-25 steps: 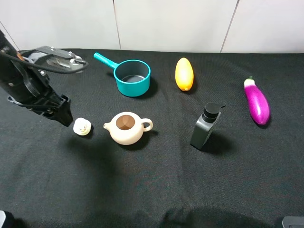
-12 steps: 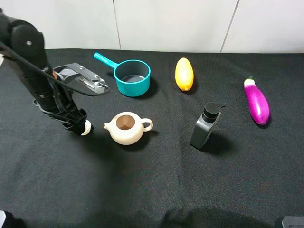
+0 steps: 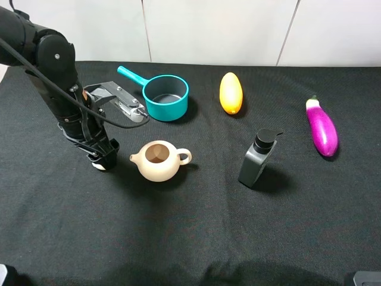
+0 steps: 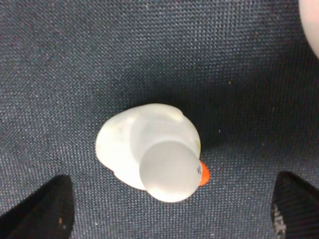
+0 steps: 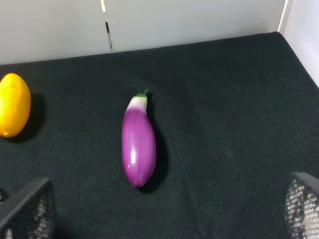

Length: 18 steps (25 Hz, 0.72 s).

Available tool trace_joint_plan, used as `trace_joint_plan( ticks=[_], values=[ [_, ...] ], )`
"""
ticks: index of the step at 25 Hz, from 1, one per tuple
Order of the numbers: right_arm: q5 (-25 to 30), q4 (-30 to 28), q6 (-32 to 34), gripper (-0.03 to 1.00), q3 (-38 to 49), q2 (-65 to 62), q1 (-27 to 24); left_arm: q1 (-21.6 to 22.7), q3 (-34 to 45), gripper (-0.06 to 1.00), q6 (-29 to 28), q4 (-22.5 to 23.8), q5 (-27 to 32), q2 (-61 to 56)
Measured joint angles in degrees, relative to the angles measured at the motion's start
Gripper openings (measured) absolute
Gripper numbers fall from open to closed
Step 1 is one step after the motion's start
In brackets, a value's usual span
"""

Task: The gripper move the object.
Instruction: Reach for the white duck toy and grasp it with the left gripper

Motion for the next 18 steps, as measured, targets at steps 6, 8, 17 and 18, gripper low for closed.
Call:
trace_joint_plan(
  ticks=[6, 8, 17, 18],
  values=[
    [0.0, 0.0, 0.0, 0.69, 0.0, 0.0, 0.0, 0.0, 0.0, 0.83, 0.3, 0.0, -0.1, 1.4],
    [0.0, 0.0, 0.0, 0.69, 0.0, 0.0, 0.0, 0.0, 0.0, 0.83, 0.3, 0.0, -0.1, 2.3],
    [0.0, 0.0, 0.0, 0.69, 0.0, 0.0, 0.0, 0.3, -0.4, 0.83, 0.3, 0.0, -1.4, 4.0],
    [0.0, 0.0, 0.0, 0.69, 0.0, 0.0, 0.0, 0.6, -0.4, 0.83, 0.3, 0.0, -1.4, 4.0]
  ],
)
